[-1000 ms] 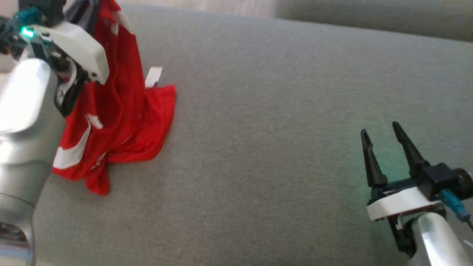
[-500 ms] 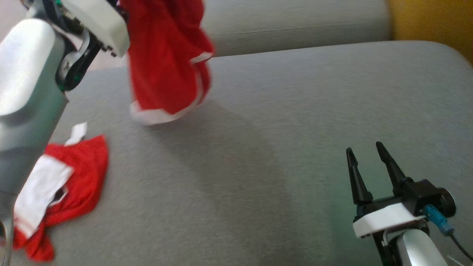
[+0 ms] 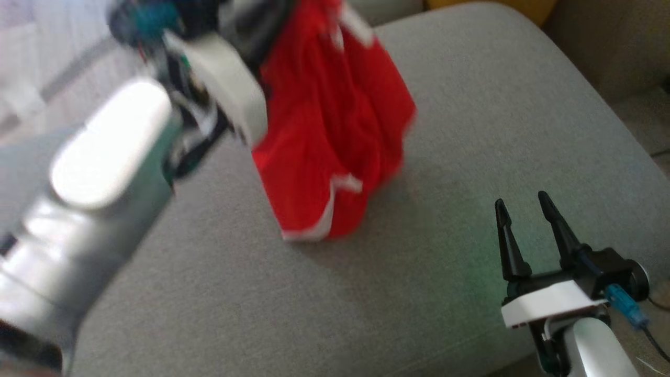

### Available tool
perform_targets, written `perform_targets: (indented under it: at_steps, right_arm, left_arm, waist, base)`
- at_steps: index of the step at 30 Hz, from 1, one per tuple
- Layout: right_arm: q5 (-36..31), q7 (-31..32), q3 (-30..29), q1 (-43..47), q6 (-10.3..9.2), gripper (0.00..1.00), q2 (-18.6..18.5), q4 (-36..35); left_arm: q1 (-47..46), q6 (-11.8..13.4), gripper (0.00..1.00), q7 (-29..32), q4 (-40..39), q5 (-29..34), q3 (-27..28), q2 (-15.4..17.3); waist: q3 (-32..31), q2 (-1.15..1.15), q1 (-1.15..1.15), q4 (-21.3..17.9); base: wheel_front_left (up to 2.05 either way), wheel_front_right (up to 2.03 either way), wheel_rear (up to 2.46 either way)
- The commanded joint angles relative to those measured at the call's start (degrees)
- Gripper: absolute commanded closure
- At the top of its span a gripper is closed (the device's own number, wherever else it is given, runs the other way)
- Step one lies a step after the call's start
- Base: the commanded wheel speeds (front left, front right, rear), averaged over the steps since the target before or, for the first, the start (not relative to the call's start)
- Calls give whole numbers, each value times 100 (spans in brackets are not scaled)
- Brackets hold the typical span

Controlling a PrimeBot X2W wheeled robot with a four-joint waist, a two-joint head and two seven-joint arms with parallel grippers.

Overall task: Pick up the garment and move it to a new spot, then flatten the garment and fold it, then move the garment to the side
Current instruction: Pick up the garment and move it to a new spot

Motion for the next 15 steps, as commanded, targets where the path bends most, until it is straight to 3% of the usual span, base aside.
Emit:
perform_targets:
  at_steps: [1, 6, 12, 13, 14, 15]
  right_arm:
    - [20, -63, 104, -307, 43, 0, 49, -225]
    - [-2, -63, 102, -335, 43, 0, 90, -286]
    - [-48, -63, 163, -344, 43, 0, 82, -354]
    - [-47, -63, 168, -332, 43, 0, 75, -352]
    - [-49, -63, 185, -317, 43, 0, 63, -341]
    - [-49, -63, 192, -294, 43, 0, 50, -324]
  left_arm:
    - [315, 79, 100, -64, -20, -100, 119, 213]
    - [1207, 233, 100, -415, 298, -224, 19, 249]
    - [1972, 427, 100, -1069, 700, -295, 39, 197]
    - [2055, 471, 53, -1199, 735, -304, 68, 177]
    - [2131, 526, 0, -1329, 770, -292, 90, 169]
    - [2202, 617, 0, -1462, 814, -250, 107, 165]
  waist:
    - [264, 0, 0, -185]
    - [442, 0, 0, -162]
    - [517, 0, 0, 144]
    - [496, 0, 0, 220]
    - [460, 0, 0, 290]
    - [407, 0, 0, 372]
  base:
    - [0, 0, 0]
    - [0, 0, 0]
    - [0, 0, 0]
    - [0, 0, 0]
    - [0, 0, 0]
    - [0, 0, 0]
